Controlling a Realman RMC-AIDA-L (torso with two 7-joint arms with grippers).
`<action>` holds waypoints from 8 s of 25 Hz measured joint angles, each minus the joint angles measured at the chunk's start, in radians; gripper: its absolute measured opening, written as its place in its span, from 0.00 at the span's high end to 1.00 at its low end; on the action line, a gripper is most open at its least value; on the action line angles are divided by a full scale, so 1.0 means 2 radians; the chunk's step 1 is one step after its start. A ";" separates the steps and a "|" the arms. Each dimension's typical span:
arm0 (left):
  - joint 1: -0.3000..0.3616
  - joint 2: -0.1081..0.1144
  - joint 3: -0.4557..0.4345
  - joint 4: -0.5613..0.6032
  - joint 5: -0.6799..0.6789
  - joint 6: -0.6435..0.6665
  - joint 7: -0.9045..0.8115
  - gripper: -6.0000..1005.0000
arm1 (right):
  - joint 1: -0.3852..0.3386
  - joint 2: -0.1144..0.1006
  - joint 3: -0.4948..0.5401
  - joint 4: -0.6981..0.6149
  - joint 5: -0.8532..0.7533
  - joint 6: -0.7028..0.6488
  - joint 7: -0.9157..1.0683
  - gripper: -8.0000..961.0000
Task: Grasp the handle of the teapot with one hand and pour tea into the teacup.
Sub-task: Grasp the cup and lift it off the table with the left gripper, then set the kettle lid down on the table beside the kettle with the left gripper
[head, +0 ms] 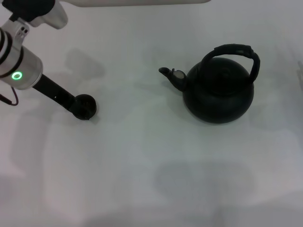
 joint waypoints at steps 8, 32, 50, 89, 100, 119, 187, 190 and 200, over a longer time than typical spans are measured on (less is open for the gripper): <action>-0.002 0.000 0.000 -0.010 -0.001 -0.011 0.000 0.13 | 0.000 0.000 0.000 0.000 0.000 0.000 0.000 0.56; -0.020 0.001 0.020 -0.056 0.001 -0.049 0.003 0.14 | 0.000 0.000 -0.001 -0.002 0.000 0.000 0.000 0.56; -0.021 0.002 0.023 -0.057 0.004 -0.048 0.002 0.30 | 0.001 0.000 0.000 -0.003 0.000 0.000 0.000 0.56; -0.084 -0.001 0.183 -0.032 -0.053 -0.064 0.017 0.30 | 0.003 0.000 -0.001 -0.001 0.000 -0.003 0.000 0.56; -0.083 -0.001 0.183 -0.061 -0.060 -0.083 0.028 0.30 | 0.003 0.001 -0.001 0.000 0.000 -0.002 0.000 0.56; -0.089 -0.001 0.183 -0.082 -0.059 -0.098 0.035 0.28 | 0.006 0.001 -0.001 -0.003 0.000 0.000 0.000 0.56; -0.091 0.000 0.204 -0.062 -0.050 -0.078 0.011 0.16 | 0.013 0.001 0.000 -0.001 0.000 0.003 0.000 0.56; -0.087 -0.001 0.204 -0.052 -0.043 -0.068 0.009 0.16 | 0.013 0.001 0.000 -0.001 0.000 0.003 0.000 0.56; -0.057 -0.001 0.203 0.011 -0.013 -0.043 -0.012 0.16 | 0.011 0.001 0.000 0.000 0.000 0.004 0.000 0.56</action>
